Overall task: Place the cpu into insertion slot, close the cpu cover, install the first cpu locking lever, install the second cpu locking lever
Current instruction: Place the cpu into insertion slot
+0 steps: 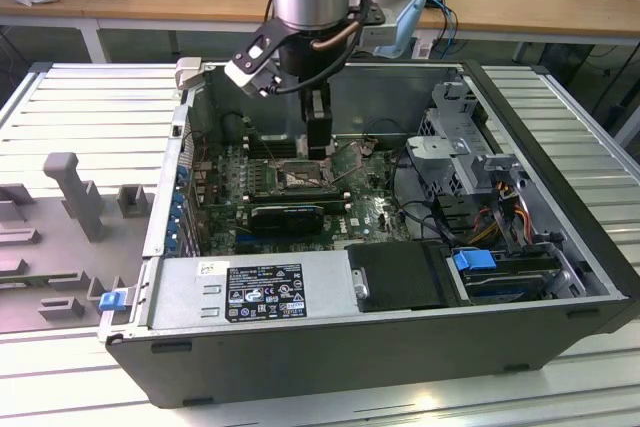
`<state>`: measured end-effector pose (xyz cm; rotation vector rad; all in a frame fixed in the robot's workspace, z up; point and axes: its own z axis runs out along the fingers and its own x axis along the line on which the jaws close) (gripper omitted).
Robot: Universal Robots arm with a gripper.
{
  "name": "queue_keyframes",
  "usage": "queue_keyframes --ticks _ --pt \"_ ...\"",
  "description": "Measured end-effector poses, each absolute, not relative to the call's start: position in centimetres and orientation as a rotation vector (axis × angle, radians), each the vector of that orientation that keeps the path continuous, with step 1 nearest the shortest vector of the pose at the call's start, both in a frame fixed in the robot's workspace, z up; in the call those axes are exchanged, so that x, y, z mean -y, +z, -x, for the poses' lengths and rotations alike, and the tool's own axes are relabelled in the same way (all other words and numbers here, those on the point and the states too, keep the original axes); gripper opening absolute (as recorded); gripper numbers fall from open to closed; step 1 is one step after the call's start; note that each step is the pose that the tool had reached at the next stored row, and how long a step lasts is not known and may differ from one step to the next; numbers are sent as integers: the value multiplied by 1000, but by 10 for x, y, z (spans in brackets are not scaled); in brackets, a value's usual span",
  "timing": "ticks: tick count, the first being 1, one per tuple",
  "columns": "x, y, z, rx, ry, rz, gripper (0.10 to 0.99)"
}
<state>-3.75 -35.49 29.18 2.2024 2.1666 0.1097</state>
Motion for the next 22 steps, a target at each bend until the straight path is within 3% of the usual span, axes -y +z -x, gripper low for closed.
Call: queue_keyframes --ticks 22 --pt "332 241 47 -2217 115 -2151 525"
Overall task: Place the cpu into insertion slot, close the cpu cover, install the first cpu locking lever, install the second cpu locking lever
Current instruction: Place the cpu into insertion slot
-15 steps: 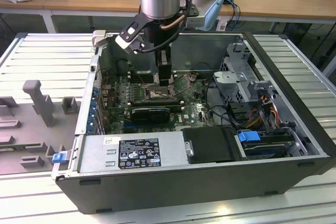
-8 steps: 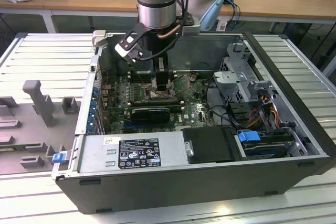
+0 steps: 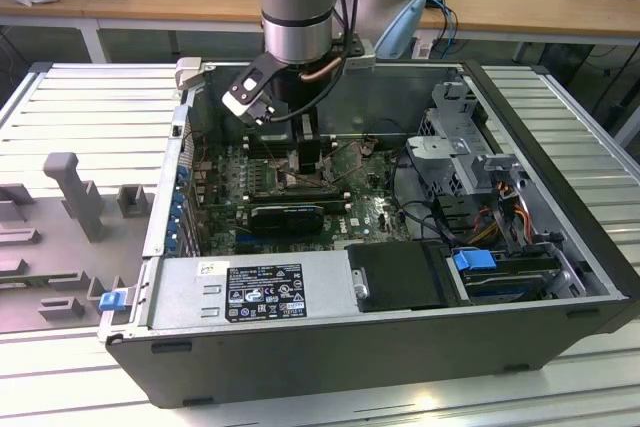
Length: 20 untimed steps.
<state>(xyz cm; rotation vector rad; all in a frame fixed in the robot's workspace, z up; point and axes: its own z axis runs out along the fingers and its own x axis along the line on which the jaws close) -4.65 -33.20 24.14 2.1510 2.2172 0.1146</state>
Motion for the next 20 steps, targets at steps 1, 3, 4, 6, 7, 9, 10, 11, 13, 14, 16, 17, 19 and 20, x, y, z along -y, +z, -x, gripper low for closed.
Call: queue_keyframes --ticks 1,3,4,6,7,9,10,11,13,14,16,17,19,20 --pt "332 240 47 -2217 114 -2151 525" --pt "331 238 47 -2217 114 -2151 525" --pt "331 237 47 -2217 114 -2151 525" --pt "331 234 47 -2217 114 -2151 525" --pt "331 232 48 -2217 114 -2151 525" --pt "328 227 49 -2217 114 -2151 525" --pt "324 224 49 -2217 114 -2151 525" --pt "322 221 50 -2211 114 -2157 525" --pt "320 218 50 -2205 114 -2163 525" --pt "319 215 50 -2198 114 -2170 525" --pt "319 211 50 -2197 114 -2171 525" --pt "319 210 50 -2197 114 -2171 525" --pt "319 208 50 -2194 114 -2173 525" --pt "319 208 50 -2193 113 -2175 525"
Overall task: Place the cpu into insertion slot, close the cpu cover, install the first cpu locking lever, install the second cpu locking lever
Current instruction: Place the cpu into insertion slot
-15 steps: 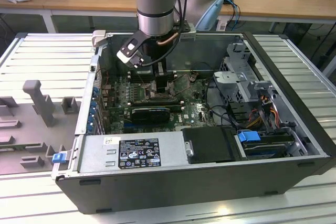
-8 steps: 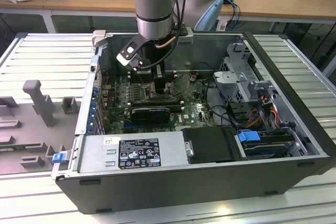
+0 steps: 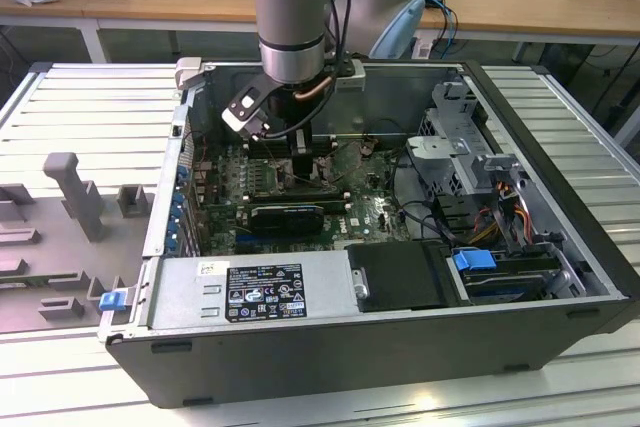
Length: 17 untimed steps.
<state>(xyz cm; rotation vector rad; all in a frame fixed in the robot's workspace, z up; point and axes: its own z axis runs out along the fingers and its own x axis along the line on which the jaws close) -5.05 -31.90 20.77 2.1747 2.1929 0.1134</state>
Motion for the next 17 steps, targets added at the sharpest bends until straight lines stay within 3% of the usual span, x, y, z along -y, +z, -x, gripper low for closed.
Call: queue_keyframes --ticks 14,16,17 --pt "319 202 50 -2190 111 -2175 525" --pt "319 202 49 -2190 111 -2175 537" --pt "319 202 49 -2190 111 -2175 600"
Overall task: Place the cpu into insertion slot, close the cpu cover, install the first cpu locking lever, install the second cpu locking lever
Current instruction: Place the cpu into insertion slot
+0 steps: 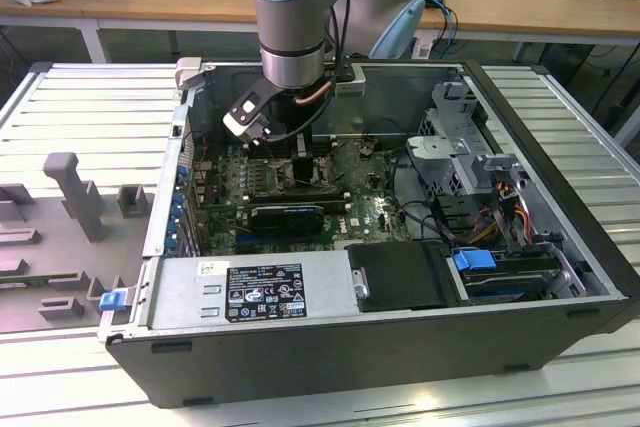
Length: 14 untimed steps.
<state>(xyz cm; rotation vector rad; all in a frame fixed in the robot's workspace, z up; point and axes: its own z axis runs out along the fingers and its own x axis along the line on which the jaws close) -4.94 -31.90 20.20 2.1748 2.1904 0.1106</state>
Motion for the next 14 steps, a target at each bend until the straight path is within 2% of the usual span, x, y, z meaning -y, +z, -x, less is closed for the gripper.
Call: queue_keyframes --ticks 14 --pt "317 212 49 -2189 107 -2173 600"
